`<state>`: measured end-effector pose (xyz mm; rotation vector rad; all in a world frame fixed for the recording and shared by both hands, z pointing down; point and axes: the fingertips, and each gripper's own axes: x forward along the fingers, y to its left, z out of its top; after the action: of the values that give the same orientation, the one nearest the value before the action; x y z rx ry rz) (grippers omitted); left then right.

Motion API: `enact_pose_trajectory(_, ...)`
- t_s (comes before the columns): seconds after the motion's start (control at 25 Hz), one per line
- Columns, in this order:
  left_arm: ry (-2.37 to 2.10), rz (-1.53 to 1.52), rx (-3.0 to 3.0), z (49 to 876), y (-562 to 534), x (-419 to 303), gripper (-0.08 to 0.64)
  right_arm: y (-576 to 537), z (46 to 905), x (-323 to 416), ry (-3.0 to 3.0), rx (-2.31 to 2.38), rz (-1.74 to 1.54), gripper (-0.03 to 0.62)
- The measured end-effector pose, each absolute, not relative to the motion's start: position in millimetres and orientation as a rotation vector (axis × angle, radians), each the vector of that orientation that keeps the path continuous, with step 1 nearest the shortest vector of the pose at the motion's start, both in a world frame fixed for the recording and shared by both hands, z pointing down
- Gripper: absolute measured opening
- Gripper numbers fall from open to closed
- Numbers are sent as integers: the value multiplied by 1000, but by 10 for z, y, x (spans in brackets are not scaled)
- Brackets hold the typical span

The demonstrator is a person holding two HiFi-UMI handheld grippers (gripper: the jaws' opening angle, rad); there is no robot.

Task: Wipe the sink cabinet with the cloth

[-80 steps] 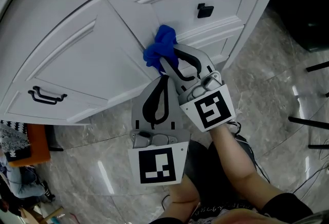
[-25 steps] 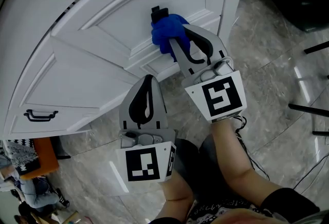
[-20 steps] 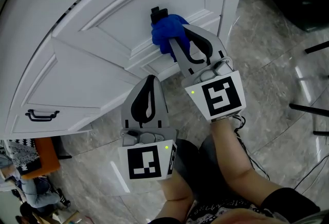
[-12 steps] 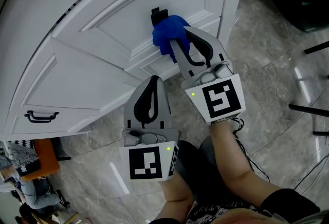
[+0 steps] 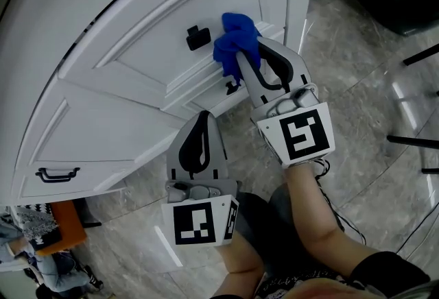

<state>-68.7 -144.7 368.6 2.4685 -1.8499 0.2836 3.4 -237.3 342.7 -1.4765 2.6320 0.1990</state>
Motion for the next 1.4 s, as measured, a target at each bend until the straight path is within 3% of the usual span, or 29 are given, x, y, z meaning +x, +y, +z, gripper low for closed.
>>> enact_pose_trajectory(0.76, -1820, 286, 2486, 3701, -1471, -605, 6, -2586, 3419, 551, 2473, -1697, 326, 77)
enact_pose_trajectory(1.4, -1844, 221, 2469, 3618, -1439, -713, 6, -2689, 3421, 791, 2349, -1829, 217, 77)
